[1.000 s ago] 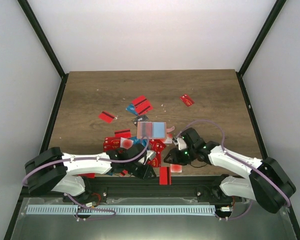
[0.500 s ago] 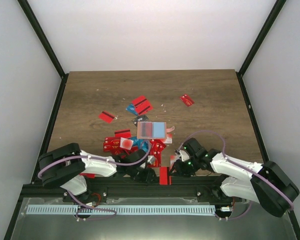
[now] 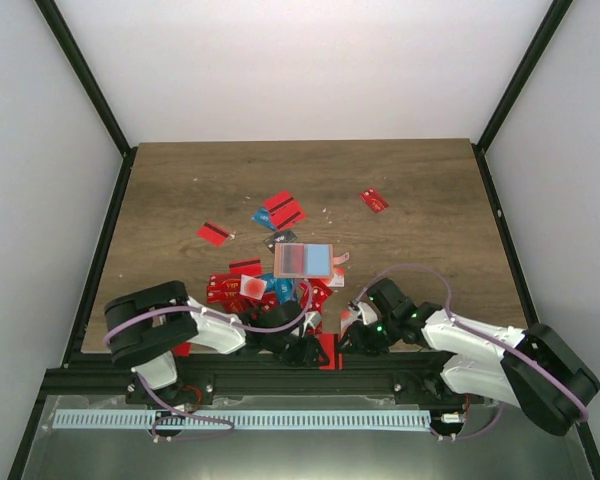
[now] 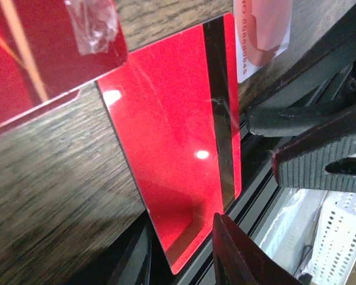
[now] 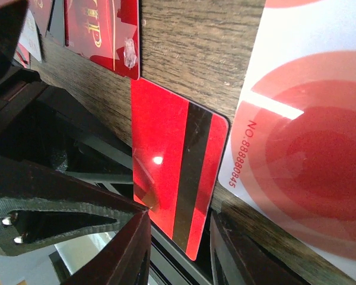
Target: Put the credit cards into the card holder
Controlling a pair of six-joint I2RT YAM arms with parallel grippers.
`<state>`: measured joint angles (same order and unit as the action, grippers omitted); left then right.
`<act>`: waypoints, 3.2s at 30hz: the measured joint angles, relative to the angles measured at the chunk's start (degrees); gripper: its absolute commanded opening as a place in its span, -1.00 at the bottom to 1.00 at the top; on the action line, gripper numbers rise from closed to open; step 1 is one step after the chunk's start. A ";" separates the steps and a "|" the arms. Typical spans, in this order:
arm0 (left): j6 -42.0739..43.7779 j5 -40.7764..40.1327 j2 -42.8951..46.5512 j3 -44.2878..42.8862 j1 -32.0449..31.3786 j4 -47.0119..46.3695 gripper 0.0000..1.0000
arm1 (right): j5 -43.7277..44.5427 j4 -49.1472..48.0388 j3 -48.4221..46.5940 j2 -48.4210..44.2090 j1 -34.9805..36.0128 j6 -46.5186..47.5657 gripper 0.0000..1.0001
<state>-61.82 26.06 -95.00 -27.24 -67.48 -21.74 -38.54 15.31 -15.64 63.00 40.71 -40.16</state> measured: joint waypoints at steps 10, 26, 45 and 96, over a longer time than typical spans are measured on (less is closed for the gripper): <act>-2.12 -1.01 -0.85 -0.17 -0.59 -4.81 -0.92 | 0.52 0.33 0.42 -1.42 0.00 0.00 -0.40; 14.12 -8.50 17.79 -11.13 18.01 24.74 -0.92 | 9.77 0.70 -18.62 4.02 -1.49 0.07 -0.38; 33.09 3.04 -5.03 -25.99 35.89 29.86 -0.92 | 6.56 -10.86 -30.62 34.05 -17.22 5.01 -0.51; 29.51 11.96 -12.63 -27.91 39.45 23.45 -0.92 | 2.08 -14.47 -31.61 39.65 -19.89 8.44 -0.56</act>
<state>-32.32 38.02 -107.63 -55.16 -28.03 1.72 -36.47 0.84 -47.24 102.65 20.82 -31.73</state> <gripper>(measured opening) 0.041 0.219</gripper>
